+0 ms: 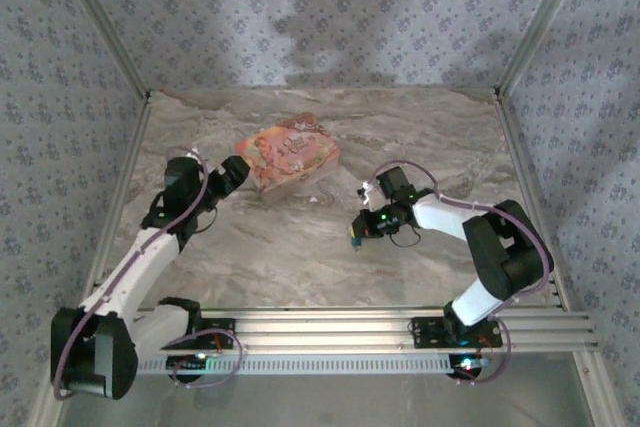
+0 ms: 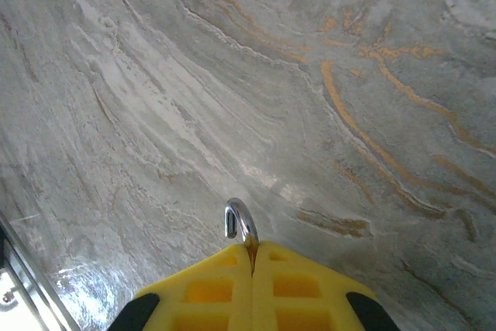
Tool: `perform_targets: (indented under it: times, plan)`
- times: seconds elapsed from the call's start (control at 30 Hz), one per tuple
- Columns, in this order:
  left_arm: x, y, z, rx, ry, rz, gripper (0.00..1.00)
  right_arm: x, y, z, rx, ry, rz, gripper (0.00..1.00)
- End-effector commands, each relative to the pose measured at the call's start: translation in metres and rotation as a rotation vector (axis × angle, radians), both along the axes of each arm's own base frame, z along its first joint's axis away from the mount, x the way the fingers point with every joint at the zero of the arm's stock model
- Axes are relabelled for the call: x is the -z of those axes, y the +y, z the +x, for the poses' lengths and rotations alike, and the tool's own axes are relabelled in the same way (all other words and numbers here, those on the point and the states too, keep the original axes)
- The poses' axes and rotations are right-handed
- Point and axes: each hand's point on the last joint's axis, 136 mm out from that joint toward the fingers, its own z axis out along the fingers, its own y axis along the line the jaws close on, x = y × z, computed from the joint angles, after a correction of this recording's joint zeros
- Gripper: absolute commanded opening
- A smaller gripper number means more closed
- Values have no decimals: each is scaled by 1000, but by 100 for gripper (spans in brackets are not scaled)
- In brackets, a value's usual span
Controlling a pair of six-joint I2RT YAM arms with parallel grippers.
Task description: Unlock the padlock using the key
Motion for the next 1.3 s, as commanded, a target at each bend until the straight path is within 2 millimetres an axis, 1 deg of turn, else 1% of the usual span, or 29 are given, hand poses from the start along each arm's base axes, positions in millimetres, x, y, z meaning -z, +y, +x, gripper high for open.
perform_targets:
  times: [0.0, 0.07, 0.13, 0.2, 0.23, 0.33, 0.43, 0.47, 0.57, 0.73, 0.77, 0.83, 0.9, 1.0, 1.03, 1.1, 1.17, 1.27]
  plan:
    - [4, 9, -6, -22, 4, 26, 91, -2, 5, 6, -4, -8, 15, 8]
    - [5, 11, -9, -26, 4, 28, 92, -4, 3, 9, 6, -19, 11, 15]
    - [6, 14, -10, -35, 6, 27, 92, -7, 0, 11, 18, -36, 4, 23]
    - [3, 15, -9, -41, -2, 27, 92, -14, -4, 16, 35, -69, -1, 29]
    - [1, 16, -9, -44, -9, 29, 92, -20, -6, 19, 43, -94, -5, 32]
    - [-6, 21, -7, -59, -30, 46, 92, -38, -17, 29, 75, -177, -28, 34]
    - [-17, 31, -4, -78, -73, 102, 92, -59, -34, 44, 123, -285, -72, 39]
    - [-22, 35, -3, -86, -93, 133, 92, -64, -42, 49, 149, -322, -97, 41]
    - [-40, 57, -2, -162, -171, 254, 93, -87, -73, 67, 242, -448, -163, 50]
    - [-62, 101, -8, -348, -279, 441, 96, -123, -138, 90, 440, -650, -267, 68]
    - [-64, 107, -9, -374, -295, 471, 96, -128, -149, 92, 474, -678, -281, 71]
    - [-66, 119, -12, -421, -328, 538, 96, -140, -175, 98, 560, -741, -307, 80]
    - [-64, 128, -14, -452, -341, 595, 98, -146, -196, 100, 624, -788, -319, 86]
    - [-51, 144, -21, -522, -314, 666, 98, -147, -223, 103, 707, -863, -333, 95]
    - [-44, 145, -22, -521, -310, 688, 98, -140, -229, 102, 725, -872, -338, 97]
    - [-32, 145, -22, -494, -296, 718, 98, -135, -241, 104, 763, -914, -338, 100]
    - [-22, 142, -19, -456, -281, 752, 98, -119, -249, 105, 780, -913, -346, 100]
    - [-5, 140, -13, -407, -249, 808, 98, -99, -254, 111, 770, -911, -356, 100]
